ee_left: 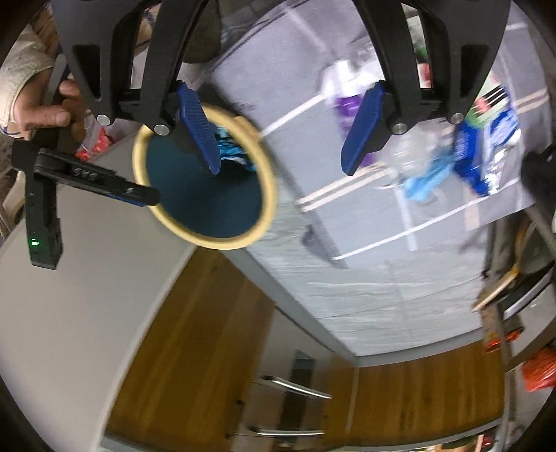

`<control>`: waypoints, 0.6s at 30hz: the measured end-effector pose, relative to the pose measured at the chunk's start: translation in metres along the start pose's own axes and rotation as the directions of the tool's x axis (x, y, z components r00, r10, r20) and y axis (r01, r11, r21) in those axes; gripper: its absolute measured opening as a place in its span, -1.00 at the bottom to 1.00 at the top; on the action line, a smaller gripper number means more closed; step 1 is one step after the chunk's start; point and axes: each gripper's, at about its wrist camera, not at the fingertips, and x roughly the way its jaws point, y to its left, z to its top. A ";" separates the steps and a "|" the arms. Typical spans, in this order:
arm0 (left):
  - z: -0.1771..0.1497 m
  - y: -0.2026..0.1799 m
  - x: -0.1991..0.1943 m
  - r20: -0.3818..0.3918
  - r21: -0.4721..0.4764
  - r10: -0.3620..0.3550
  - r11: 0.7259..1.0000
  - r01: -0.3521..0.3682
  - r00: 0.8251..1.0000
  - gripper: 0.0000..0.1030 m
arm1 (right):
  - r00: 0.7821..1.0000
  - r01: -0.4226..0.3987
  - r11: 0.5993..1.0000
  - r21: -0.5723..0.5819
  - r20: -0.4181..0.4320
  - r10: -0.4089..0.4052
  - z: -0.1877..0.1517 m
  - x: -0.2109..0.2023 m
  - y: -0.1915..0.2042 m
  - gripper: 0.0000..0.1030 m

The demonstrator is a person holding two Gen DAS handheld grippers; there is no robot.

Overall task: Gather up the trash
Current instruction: 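Grasp the white medicine box with left tool while right tool grasps purple bottle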

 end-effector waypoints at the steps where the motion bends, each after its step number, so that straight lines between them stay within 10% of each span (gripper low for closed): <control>1: -0.002 0.008 -0.004 0.001 -0.012 0.012 1.000 -0.012 1.000 0.37 | 1.000 -0.005 1.000 -0.010 -0.002 0.005 0.000 0.002 0.005 -0.17; 18: -0.044 0.122 -0.043 -0.045 -0.255 0.280 0.925 -0.282 0.959 0.70 | 0.997 -0.070 0.988 -0.136 -0.054 0.063 -0.010 0.030 0.076 0.09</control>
